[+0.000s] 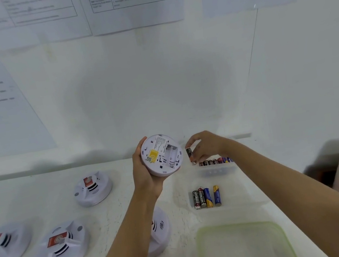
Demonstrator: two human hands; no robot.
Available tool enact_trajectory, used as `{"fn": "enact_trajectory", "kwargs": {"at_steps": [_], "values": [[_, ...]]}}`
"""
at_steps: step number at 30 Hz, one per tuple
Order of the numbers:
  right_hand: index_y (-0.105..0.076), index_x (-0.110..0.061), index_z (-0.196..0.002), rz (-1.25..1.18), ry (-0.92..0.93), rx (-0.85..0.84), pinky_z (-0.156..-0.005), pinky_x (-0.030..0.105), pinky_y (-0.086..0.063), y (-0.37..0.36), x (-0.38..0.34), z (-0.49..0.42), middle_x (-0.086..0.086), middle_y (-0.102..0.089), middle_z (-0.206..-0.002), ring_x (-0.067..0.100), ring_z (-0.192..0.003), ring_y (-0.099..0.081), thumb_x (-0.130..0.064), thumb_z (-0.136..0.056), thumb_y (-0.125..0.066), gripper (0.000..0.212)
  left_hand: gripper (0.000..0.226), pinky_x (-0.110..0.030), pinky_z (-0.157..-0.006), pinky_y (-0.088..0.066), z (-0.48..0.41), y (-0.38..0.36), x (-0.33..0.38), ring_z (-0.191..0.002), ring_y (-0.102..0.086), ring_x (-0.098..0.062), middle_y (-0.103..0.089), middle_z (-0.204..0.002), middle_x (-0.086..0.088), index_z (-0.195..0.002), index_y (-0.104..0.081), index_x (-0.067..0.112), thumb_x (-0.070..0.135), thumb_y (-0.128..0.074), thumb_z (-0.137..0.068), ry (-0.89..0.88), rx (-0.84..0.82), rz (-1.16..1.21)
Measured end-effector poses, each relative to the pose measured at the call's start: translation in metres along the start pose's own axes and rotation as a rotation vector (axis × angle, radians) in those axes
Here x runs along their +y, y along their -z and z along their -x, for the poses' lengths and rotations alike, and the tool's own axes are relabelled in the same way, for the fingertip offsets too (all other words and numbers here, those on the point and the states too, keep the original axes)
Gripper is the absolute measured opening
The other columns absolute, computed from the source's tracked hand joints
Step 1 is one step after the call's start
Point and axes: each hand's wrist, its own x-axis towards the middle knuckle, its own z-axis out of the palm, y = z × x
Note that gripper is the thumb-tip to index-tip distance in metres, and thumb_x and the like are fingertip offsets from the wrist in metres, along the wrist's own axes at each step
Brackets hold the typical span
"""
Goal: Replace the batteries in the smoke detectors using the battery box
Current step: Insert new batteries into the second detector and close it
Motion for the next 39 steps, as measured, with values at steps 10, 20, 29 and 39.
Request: {"fn": "enact_trajectory", "kwargs": {"at_steps": [10, 20, 29, 39], "values": [[-0.060, -0.006, -0.102, -0.439, 0.146, 0.119, -0.069, 0.025, -0.059, 0.015, -0.039, 0.053, 0.014, -0.066, -0.077, 0.020, -0.069, -0.067, 0.011, -0.076, -0.065, 0.031, 0.036, -0.048, -0.081, -0.049, 0.015, -0.018, 0.001, -0.107, -0.059, -0.035, -0.068, -0.108, -0.006, -0.100, -0.065, 0.025, 0.043, -0.035, -0.094, 0.008, -0.041, -0.043], [-0.058, -0.003, -0.107, -0.549, 0.167, 0.157, -0.060, 0.020, -0.057, 0.000, -0.047, 0.096, 0.009, -0.066, -0.068, 0.013, -0.055, -0.067, 0.012, -0.079, -0.061, 0.032, 0.054, -0.043, -0.082, -0.046, 0.040, -0.036, 0.000, -0.083, -0.067, -0.026, -0.074, -0.085, -0.003, -0.068, -0.076, 0.028, 0.043, -0.031, -0.094, 0.018, -0.034, -0.078], [-0.057, -0.007, -0.087, -0.623, 0.124, 0.192, -0.059, 0.023, -0.058, -0.009, -0.050, 0.110, 0.010, -0.064, -0.072, 0.015, -0.053, -0.066, 0.010, -0.078, -0.061, 0.020, 0.039, -0.049, -0.084, -0.046, 0.049, -0.038, -0.002, -0.098, -0.061, -0.032, -0.069, -0.103, -0.008, -0.091, -0.069, 0.026, 0.044, -0.034, -0.094, 0.020, 0.001, -0.067], [-0.057, 0.000, -0.107, -0.497, 0.140, 0.277, -0.055, 0.020, -0.056, -0.015, -0.054, 0.118, 0.013, -0.063, -0.074, 0.014, -0.050, -0.064, 0.010, -0.076, -0.066, 0.034, 0.051, -0.048, -0.081, -0.047, 0.055, -0.045, -0.003, -0.095, -0.061, -0.032, -0.074, -0.088, -0.005, -0.071, -0.076, 0.028, 0.041, -0.033, -0.095, 0.002, -0.022, -0.051]]}}
